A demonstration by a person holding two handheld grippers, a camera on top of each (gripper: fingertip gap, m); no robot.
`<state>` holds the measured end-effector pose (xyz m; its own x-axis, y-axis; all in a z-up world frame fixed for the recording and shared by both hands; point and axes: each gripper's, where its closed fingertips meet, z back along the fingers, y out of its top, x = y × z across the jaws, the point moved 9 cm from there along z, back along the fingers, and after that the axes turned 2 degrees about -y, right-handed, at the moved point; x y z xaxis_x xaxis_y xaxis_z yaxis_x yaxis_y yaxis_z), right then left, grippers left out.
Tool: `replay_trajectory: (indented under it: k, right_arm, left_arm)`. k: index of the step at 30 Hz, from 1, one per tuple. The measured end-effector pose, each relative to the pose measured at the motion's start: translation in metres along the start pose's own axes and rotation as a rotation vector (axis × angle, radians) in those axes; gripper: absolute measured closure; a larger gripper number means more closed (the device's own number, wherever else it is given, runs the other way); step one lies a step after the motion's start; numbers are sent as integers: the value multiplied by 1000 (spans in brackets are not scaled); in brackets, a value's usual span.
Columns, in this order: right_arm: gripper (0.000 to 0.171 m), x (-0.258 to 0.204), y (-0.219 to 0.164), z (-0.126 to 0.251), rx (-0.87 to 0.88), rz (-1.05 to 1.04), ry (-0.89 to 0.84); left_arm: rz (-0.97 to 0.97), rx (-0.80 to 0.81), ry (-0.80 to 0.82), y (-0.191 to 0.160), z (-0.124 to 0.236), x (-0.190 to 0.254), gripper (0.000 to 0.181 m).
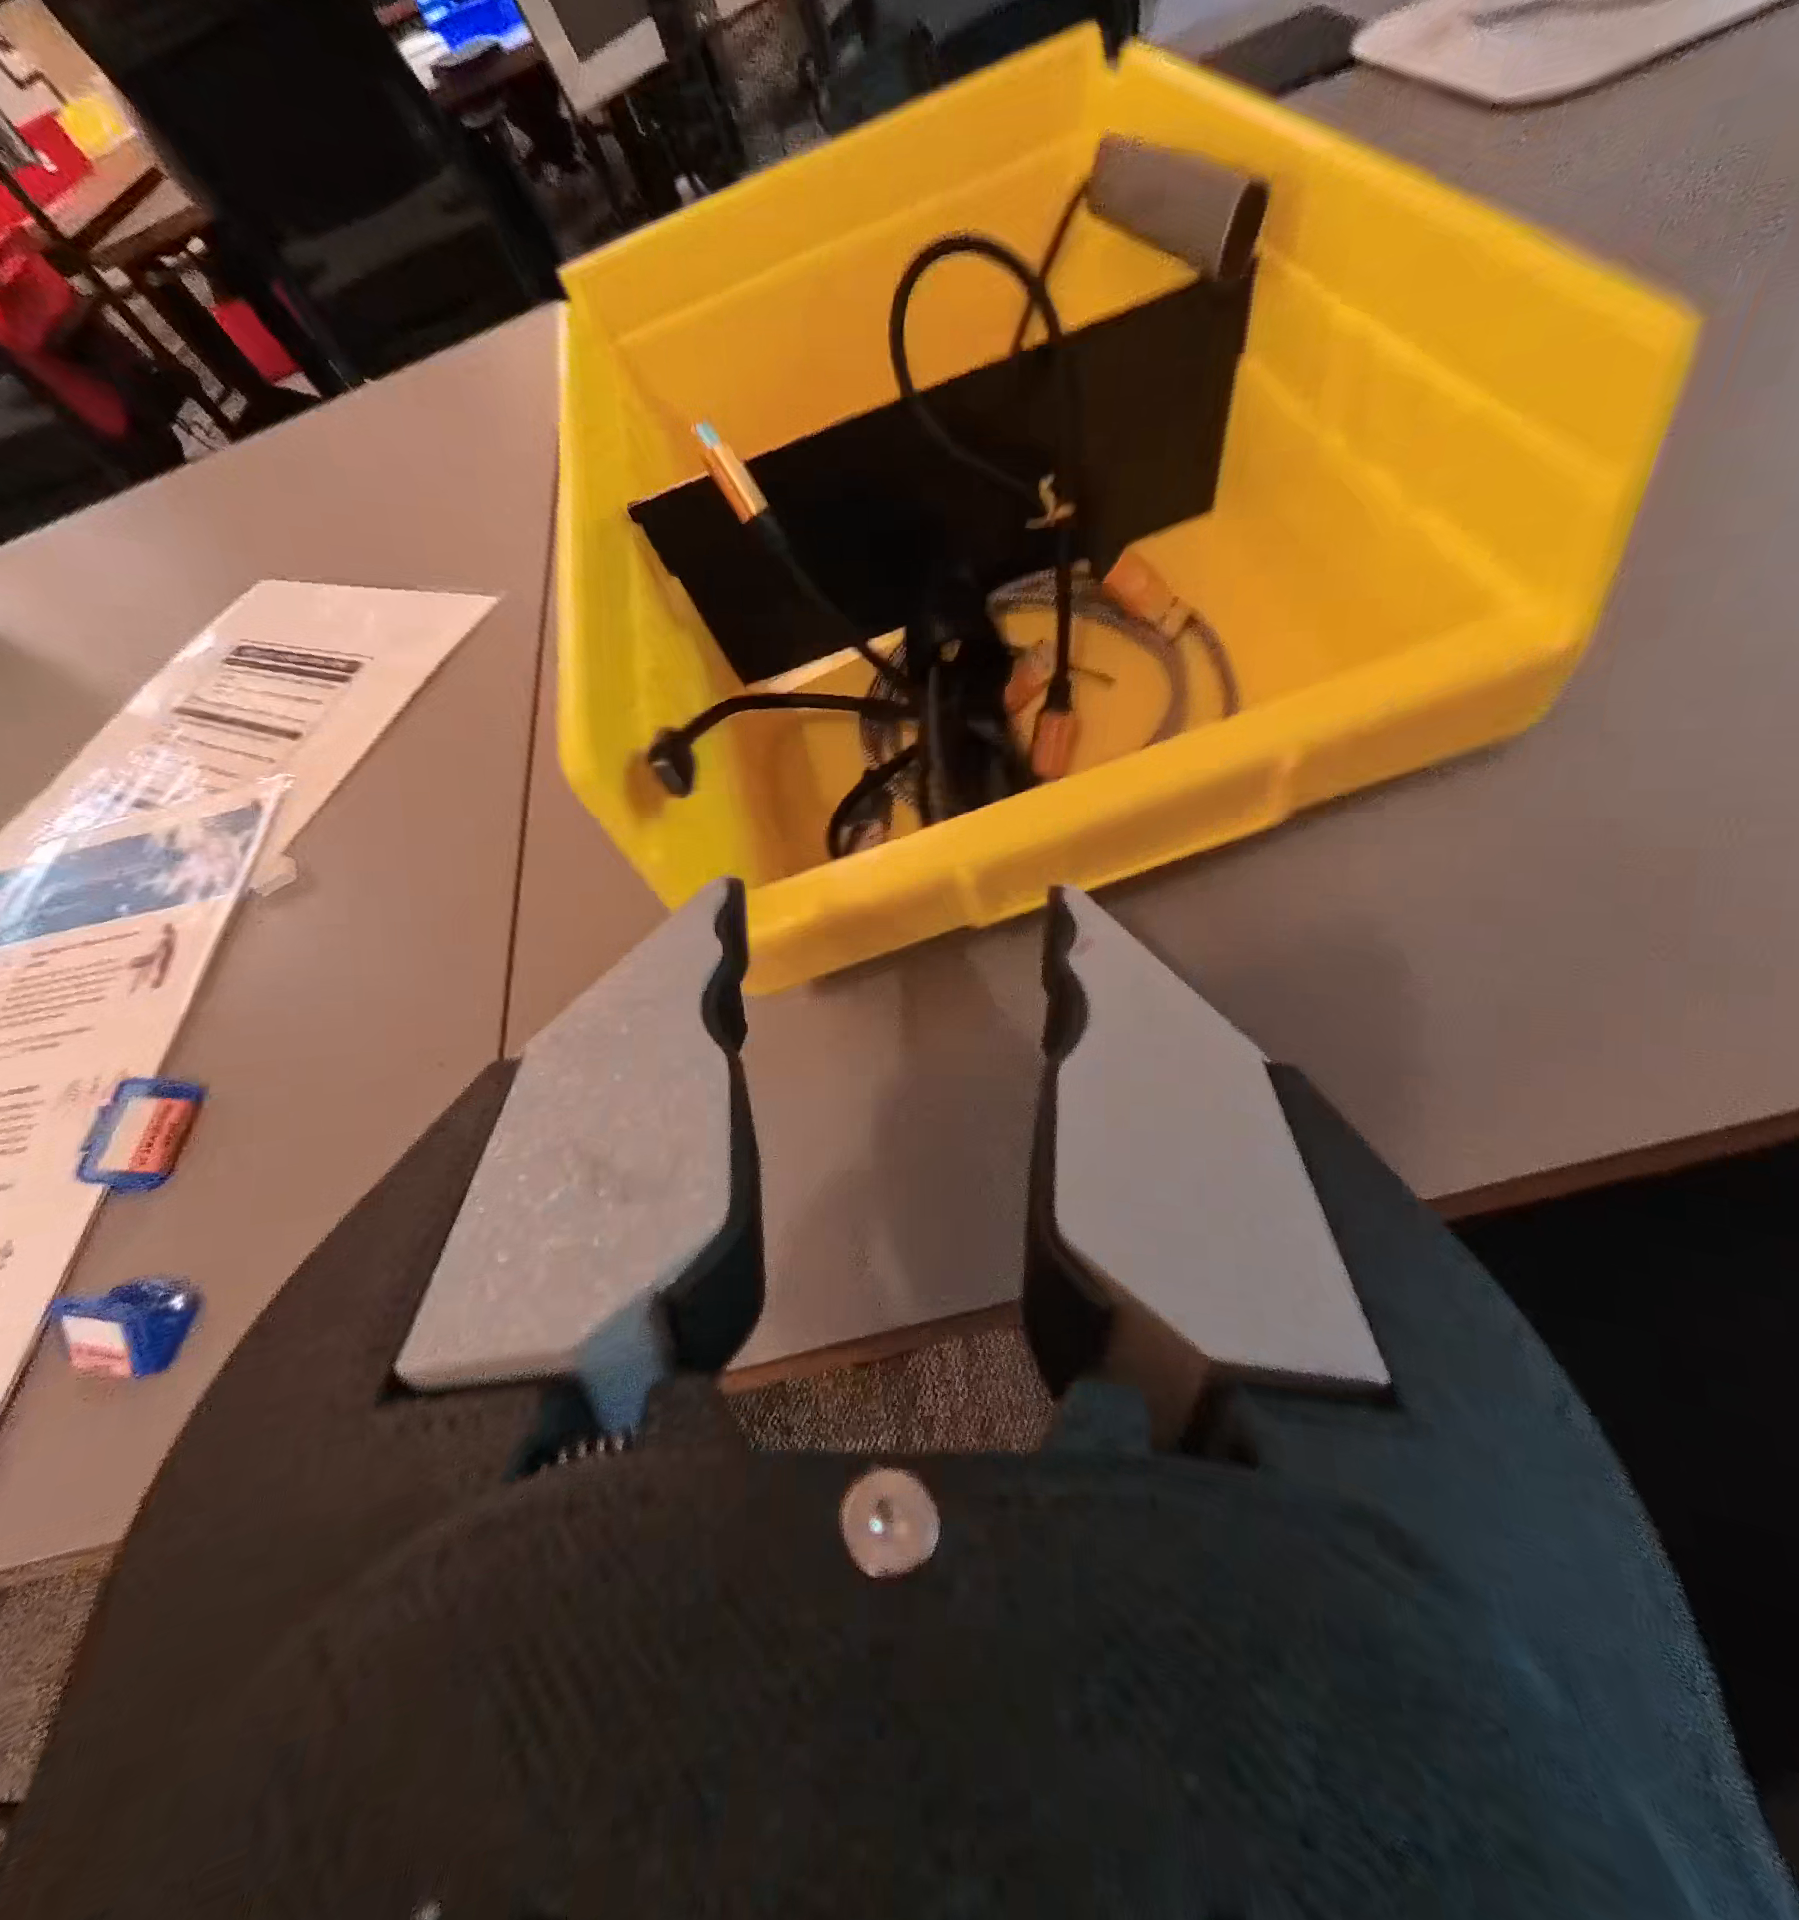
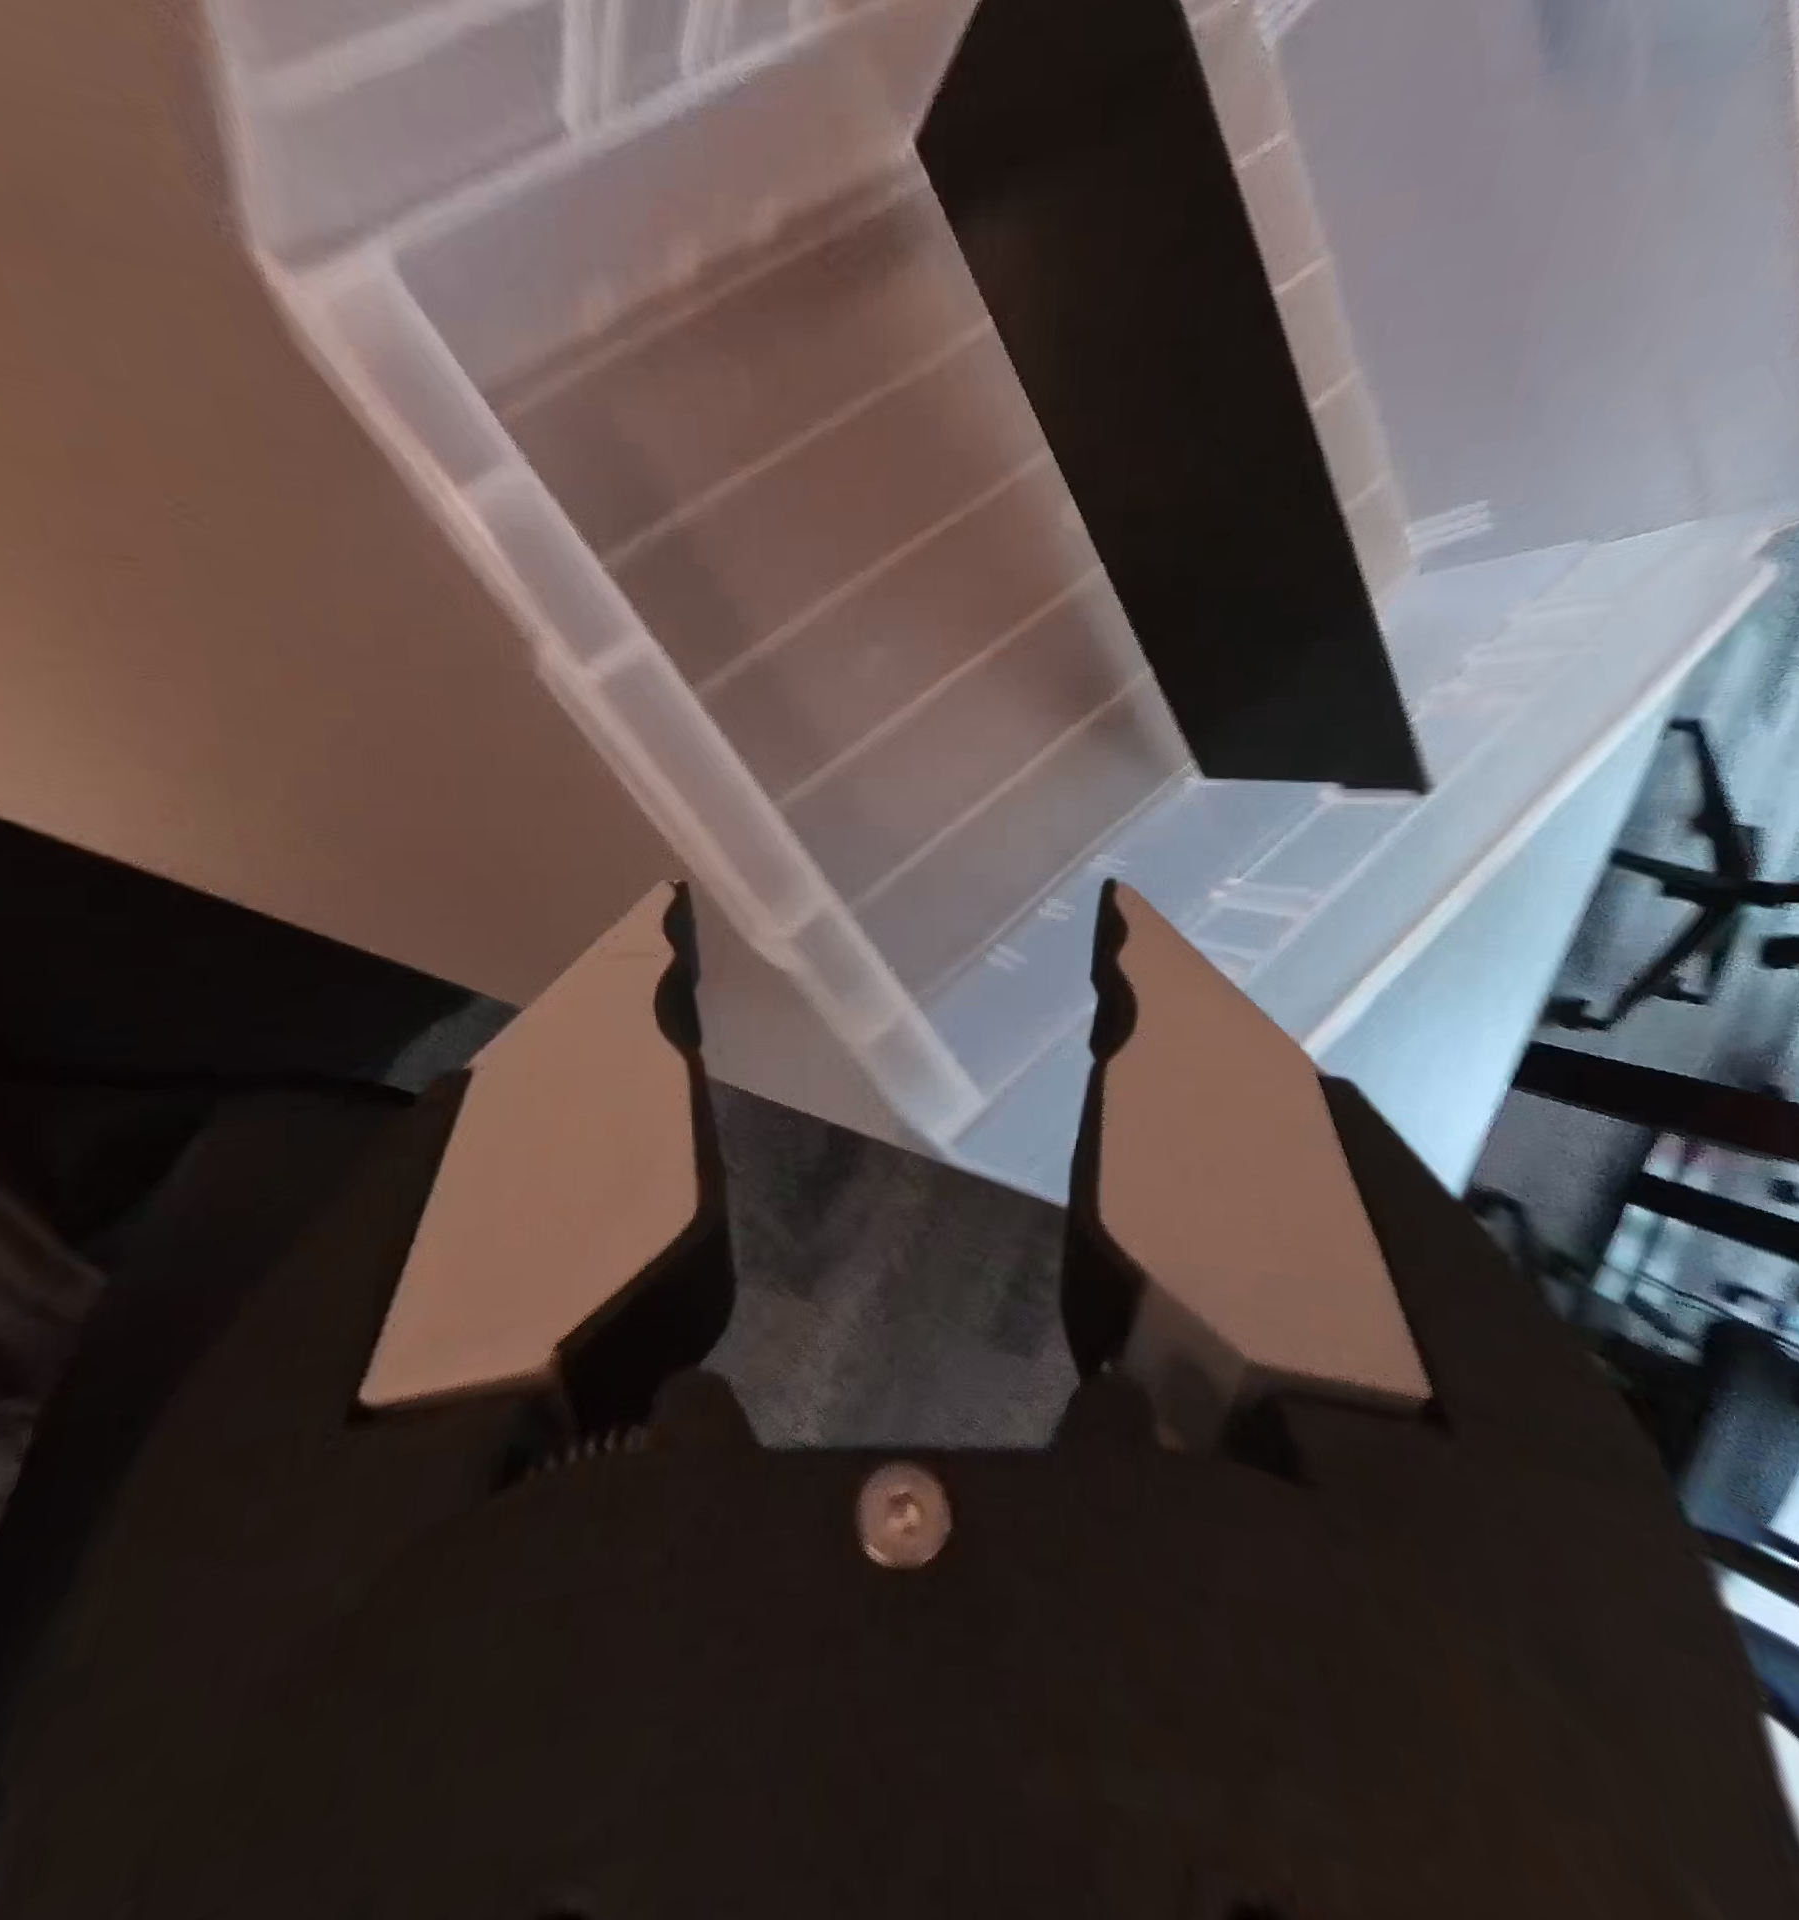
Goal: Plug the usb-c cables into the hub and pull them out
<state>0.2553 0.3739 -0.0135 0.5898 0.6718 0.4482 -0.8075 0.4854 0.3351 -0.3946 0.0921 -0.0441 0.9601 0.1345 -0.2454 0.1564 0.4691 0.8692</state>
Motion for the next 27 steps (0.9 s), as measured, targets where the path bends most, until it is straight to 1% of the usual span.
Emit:
replay_trajectory:
  k: [1, 3, 4, 5, 7, 9, 10, 11, 13, 14, 15, 16, 18, 20, 24, 25, 27]
  right_arm:
    - [95, 0, -3, 4, 39, -36, 32]
    - [89, -8, 0, 11, 162, -100, 116]
    - [83, -14, 6, 14, 244, -135, 155]
    - [81, -21, 13, 16, 328, -171, 194]
    - [74, -34, 28, 14, 456, -228, 262]
    - [73, -42, 44, 5, 523, -295, 284]
    - [74, -45, 53, -2, 549, -327, 288]
    - [73, -47, 62, -10, 565, -349, 291]
    - [71, -51, 77, -29, 553, -371, 273]
    - [73, -51, 83, -40, 527, -376, 248]
    - [80, -51, 87, -51, 500, -381, 230]
    - [87, -52, 89, -61, 475, -383, 230]
    - [85, -50, 88, -73, 446, -376, 275]
    - [89, -46, 81, -73, 444, -329, 313]
    - [109, -35, 51, -62, 405, -179, 317]
    - [112, -31, 43, -61, 406, -160, 313]
    - [113, -23, 28, -59, 424, -120, 332]
  left_arm:
    - [9, 18, -1, 5, 4, 3, 124]
    - [4, 63, -47, 20, 8, 22, 120]
    - [-18, 84, -77, 28, 7, 36, 117]
    - [-48, 92, -97, 35, 2, 50, 115]
    - [-106, 77, -124, 47, -14, 77, 114]
    - [-126, 55, -155, 54, -38, 98, 114]
    - [-111, 48, -156, 56, -50, 103, 118]
    - [-88, 46, -158, 57, -62, 107, 128]
    - [-40, 43, -112, 59, -79, 108, 143]
    - [-31, 46, -43, 59, -84, 104, 163]
    - [-22, 59, -9, 59, -85, 102, 177]
    - [15, 58, -8, 58, -85, 101, 178]
    - [50, 78, -15, 54, -82, 99, 178]
    - [83, 86, -15, 50, -76, 96, 177]
    - [116, 96, 4, 47, -71, 97, 176]
    - [125, 100, -18, 49, -72, 99, 175]
    - [156, 95, -91, 55, -76, 107, 169]
